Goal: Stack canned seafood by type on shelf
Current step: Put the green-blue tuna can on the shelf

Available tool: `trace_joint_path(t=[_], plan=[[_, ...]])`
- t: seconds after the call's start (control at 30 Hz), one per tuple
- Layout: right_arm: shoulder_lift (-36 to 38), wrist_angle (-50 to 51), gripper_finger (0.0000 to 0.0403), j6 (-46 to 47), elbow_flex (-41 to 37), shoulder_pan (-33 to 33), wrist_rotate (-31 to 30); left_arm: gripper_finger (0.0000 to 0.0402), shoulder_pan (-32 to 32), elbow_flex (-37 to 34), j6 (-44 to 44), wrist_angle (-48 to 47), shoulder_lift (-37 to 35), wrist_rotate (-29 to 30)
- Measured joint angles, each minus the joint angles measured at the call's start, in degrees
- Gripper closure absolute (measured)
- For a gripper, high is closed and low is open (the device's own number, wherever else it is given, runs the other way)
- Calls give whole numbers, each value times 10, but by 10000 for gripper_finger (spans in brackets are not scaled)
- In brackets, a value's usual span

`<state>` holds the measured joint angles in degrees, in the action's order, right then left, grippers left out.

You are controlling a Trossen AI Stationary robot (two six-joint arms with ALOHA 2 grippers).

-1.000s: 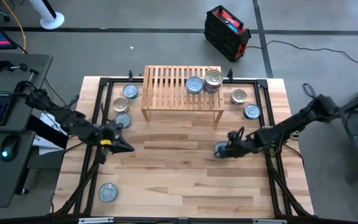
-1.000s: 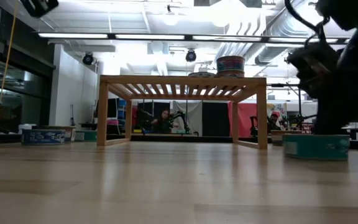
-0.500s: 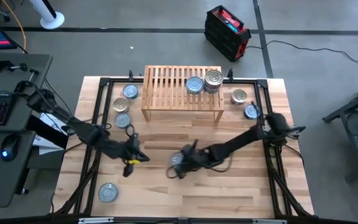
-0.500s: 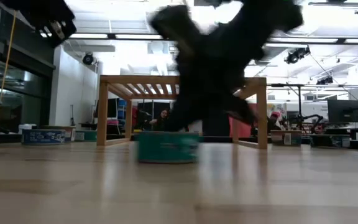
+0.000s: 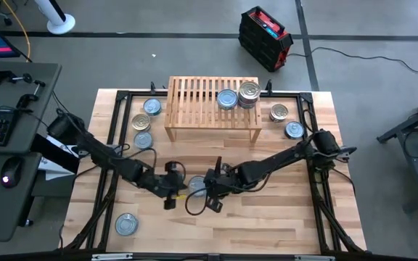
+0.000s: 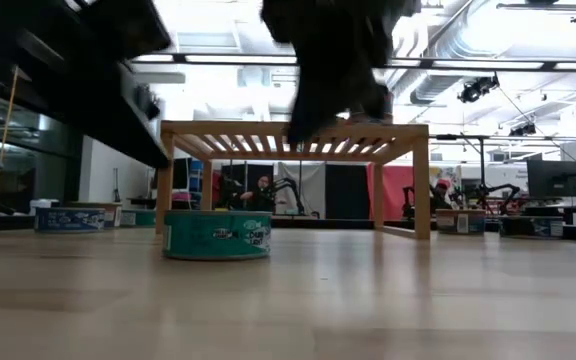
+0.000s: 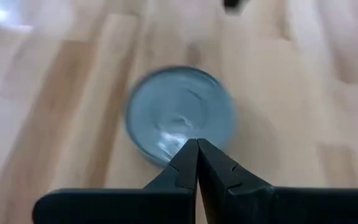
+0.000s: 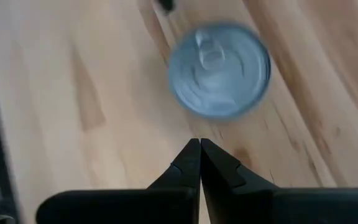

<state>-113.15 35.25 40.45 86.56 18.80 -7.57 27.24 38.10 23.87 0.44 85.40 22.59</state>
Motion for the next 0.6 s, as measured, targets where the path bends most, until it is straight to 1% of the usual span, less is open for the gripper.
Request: trace_joint_path(t=[0.07,0.17,0.33,0.5,0.6], plan=[[-8,-15,403,0,-27,-3,5,401,-11,0,2,12,19,7],[-10,-41,403,0,-68,-10,5,401,-25,0,1,27,46,-1],[-14,-129,403,5,-127,-22,4,401,-30,0,16,52,74,-6],[-18,-230,403,2,-149,-33,-3,401,-27,2,35,59,88,-14],[-19,-258,403,-5,-152,-34,3,401,-26,2,54,58,93,-11]])
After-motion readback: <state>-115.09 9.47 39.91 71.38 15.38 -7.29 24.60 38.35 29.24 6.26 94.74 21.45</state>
